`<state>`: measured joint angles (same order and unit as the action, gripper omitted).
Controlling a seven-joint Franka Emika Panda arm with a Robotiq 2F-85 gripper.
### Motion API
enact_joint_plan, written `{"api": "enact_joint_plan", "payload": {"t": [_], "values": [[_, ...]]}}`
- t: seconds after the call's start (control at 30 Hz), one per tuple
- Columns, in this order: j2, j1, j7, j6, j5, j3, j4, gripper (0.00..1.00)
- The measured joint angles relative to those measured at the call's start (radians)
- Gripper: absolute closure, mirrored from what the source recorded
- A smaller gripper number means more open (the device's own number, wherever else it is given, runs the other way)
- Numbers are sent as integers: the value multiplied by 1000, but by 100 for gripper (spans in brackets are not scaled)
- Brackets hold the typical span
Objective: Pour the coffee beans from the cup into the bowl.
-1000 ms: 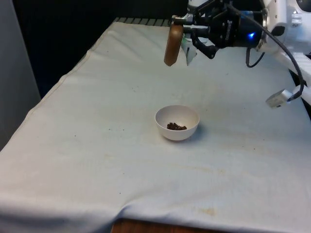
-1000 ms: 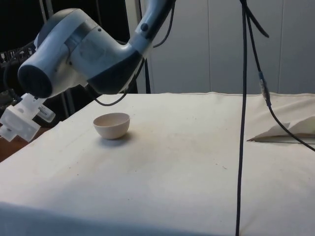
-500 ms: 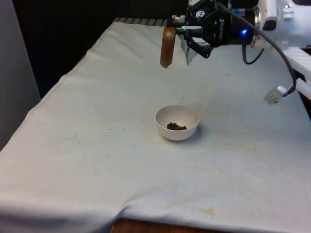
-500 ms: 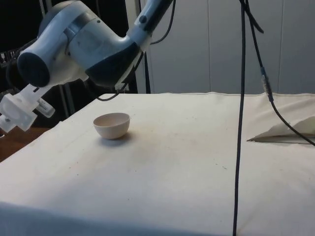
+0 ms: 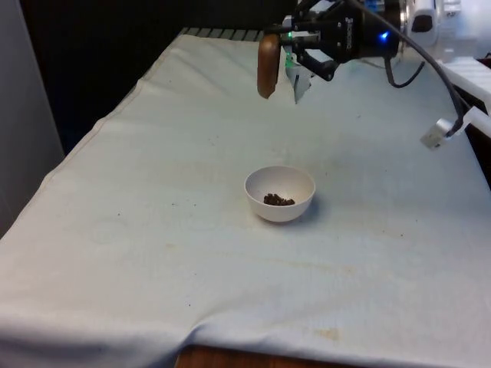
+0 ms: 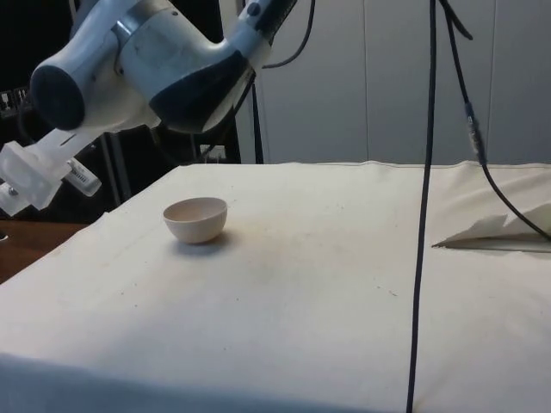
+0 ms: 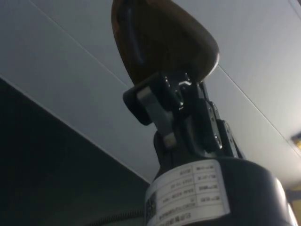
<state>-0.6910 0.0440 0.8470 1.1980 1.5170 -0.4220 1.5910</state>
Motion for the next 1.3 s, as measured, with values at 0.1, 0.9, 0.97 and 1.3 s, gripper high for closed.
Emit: {"api": "enact_joint_plan", "payload": {"t": [0.1,0.9,0.97,1.3], "values": [[12,0,7,0,-24,0,11,99],[93,-36,90,87,-193,20,120,99],[103,-39,99,104,-202,26,137,99],[144,-51,144,187,-255,62,209,99]]}}
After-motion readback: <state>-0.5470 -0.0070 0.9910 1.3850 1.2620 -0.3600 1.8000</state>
